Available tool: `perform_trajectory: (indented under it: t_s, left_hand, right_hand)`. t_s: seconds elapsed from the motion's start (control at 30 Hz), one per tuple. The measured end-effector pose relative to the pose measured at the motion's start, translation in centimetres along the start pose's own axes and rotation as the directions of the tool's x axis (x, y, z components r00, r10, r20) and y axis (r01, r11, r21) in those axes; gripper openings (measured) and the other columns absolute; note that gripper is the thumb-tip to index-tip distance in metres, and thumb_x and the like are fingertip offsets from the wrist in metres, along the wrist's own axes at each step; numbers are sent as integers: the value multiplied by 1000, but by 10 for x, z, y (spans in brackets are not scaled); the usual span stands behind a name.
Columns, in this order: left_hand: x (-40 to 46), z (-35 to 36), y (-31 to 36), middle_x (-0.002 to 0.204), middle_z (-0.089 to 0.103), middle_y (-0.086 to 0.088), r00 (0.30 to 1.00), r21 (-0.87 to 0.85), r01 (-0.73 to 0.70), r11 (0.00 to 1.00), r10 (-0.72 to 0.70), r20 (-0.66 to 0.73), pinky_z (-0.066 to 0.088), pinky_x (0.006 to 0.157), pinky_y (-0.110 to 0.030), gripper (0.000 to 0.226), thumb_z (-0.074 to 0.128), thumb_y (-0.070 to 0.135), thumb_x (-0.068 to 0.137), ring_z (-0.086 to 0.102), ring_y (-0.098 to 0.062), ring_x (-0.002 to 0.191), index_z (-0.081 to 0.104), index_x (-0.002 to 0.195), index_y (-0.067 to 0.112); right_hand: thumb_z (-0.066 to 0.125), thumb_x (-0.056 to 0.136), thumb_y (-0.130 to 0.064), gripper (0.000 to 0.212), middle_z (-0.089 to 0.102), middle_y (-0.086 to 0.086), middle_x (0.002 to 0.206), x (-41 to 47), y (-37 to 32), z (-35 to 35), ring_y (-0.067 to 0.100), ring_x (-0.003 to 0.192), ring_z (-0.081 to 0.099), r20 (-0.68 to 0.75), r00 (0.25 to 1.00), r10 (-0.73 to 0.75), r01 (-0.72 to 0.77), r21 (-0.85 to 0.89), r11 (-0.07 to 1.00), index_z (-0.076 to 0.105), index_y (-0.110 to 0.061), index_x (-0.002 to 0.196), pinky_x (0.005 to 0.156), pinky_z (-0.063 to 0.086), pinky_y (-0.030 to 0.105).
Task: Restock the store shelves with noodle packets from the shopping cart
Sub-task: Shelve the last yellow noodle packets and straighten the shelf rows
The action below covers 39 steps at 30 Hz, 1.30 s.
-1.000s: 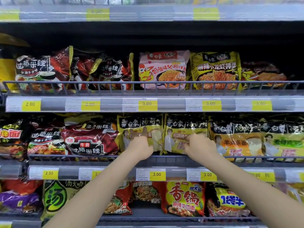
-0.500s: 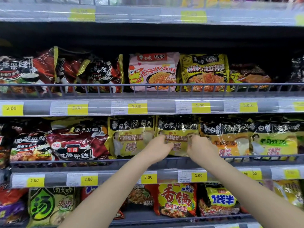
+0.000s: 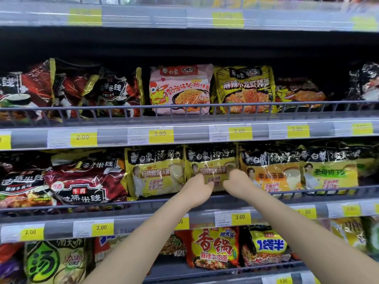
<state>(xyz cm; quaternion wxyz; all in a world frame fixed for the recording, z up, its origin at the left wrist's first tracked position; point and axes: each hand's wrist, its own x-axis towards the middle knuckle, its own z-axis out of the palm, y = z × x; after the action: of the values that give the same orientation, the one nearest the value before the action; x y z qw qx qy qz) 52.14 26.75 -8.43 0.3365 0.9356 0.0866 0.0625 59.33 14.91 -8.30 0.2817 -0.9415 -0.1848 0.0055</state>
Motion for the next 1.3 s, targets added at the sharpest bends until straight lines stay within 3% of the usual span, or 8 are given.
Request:
perform_trajectory:
  t_s: [0.17,0.3,0.37,0.7,0.87,1.0,1.13,1.3]
  left_hand:
    - [-6,-5,7,82,41,7,1000,-16,31,999,-31,-4,35,66,-27,20,40,32,98,45,-14,83,32,101,14]
    - [-12,-11,20,108,56,-12,1000,20,26,999,-26,-3,39,62,-28,32,42,29,97,53,-20,86,37,121,9]
    - [-14,-10,28,127,52,-17,1000,31,20,999,-20,10,44,77,-30,52,42,31,97,53,-28,111,29,137,2]
    - [-21,18,64,155,22,-7,990,-187,-83,979,102,94,23,109,-27,62,44,29,98,28,-21,139,14,149,11]
    - [-7,37,79,157,16,-9,995,-190,-50,981,65,71,20,111,-31,65,43,31,98,22,-24,141,10,149,6]
    - [10,54,89,125,52,-11,999,-201,23,979,-15,44,38,87,-28,57,44,29,98,50,-17,104,23,143,1]
    - [26,71,99,80,44,-1,998,-273,31,961,-47,-52,32,60,-26,11,44,17,97,42,-12,70,45,87,12]
    - [32,83,104,76,42,1,994,-307,54,950,-79,-71,29,50,-27,9,46,16,95,38,-10,58,44,100,9]
  right_hand:
    - [46,89,-7,23,36,1,65,-11,2,-8,14,54,34,33,999,2,-3,42,999,38,-12,68,45,25,24]
    - [46,91,-11,46,61,14,110,-28,13,-22,15,60,49,-12,1000,-6,7,114,993,42,-5,137,47,36,24]
    - [48,91,-14,49,59,14,127,-41,24,-29,21,77,59,-92,996,-7,17,109,994,42,-9,140,62,48,27]
    - [45,94,-11,46,56,8,67,-69,102,-66,20,45,42,-251,959,132,-85,189,978,36,-11,139,44,30,25]
    - [40,97,-15,51,60,18,107,-49,126,-77,25,61,54,-265,958,114,-69,172,983,25,-7,145,52,39,29]
    - [40,95,-13,36,58,18,97,-28,139,-86,27,70,52,-235,966,104,-76,125,989,35,-1,129,55,36,31]
    - [48,91,-13,24,54,18,104,-15,144,-90,29,78,55,-211,972,104,-70,165,984,41,-1,112,61,41,34]
    - [51,90,-17,49,50,24,121,-3,151,-89,38,100,59,-189,981,35,-9,139,990,33,1,132,75,46,41]
